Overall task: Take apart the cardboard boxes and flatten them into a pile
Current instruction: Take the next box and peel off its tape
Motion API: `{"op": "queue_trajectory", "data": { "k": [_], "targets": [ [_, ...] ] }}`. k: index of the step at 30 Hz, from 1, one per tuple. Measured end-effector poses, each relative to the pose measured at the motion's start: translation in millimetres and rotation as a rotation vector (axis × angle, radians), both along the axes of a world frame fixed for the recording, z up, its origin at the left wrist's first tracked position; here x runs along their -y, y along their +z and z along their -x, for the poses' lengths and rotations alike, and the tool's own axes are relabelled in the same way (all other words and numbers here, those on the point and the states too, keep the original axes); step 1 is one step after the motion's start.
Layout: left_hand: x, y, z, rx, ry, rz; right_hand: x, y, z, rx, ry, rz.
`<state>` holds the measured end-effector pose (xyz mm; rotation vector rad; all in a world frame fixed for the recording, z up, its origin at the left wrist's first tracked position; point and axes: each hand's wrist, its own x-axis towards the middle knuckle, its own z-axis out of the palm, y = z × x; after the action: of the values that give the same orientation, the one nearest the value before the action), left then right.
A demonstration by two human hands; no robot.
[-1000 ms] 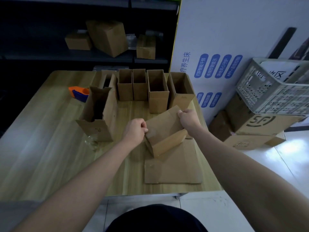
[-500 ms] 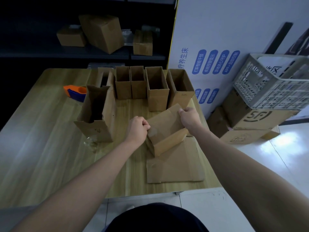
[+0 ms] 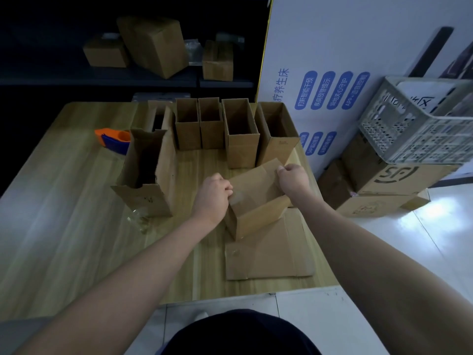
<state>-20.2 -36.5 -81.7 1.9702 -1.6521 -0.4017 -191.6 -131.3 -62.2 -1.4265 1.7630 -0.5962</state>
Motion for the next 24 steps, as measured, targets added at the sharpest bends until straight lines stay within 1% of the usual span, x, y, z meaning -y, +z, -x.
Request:
{"op": "queue_trajectory", "data": {
  "k": [5,8,10,13,15,18,22,24],
  "targets": [
    [3,3,9,-0.043,0.112,-0.024,1,-1,0,-0.025,0.01,0.0],
    [6,7,10,-0.064,0.136,-0.052,0,-1,0,-0.028,0.006,0.002],
    [6,9,10,-0.016,0.109,-0.074,0,0,0,-0.028,0.005,-0.003],
    [4,7,12,0.103,-0.017,-0.074,1,0,1,-0.028,0.004,-0.012],
    [3,4,9,0.1,-0.078,-0.062,2,-1,1,-0.041,0.007,-0.011],
    [2,-2,2,-0.032,-0.109,-0.087,3,-3,1,-0.046,-0.001,-0.006],
    [-4,-9,-2,-0.277,-0.049,-0.07,5,-4,1,-0.072,0.013,0.008],
    [-4,-6,-3,-0.461,-0.022,-0.069,6,-5,3,-0.068,0.007,0.012]
  ]
}}
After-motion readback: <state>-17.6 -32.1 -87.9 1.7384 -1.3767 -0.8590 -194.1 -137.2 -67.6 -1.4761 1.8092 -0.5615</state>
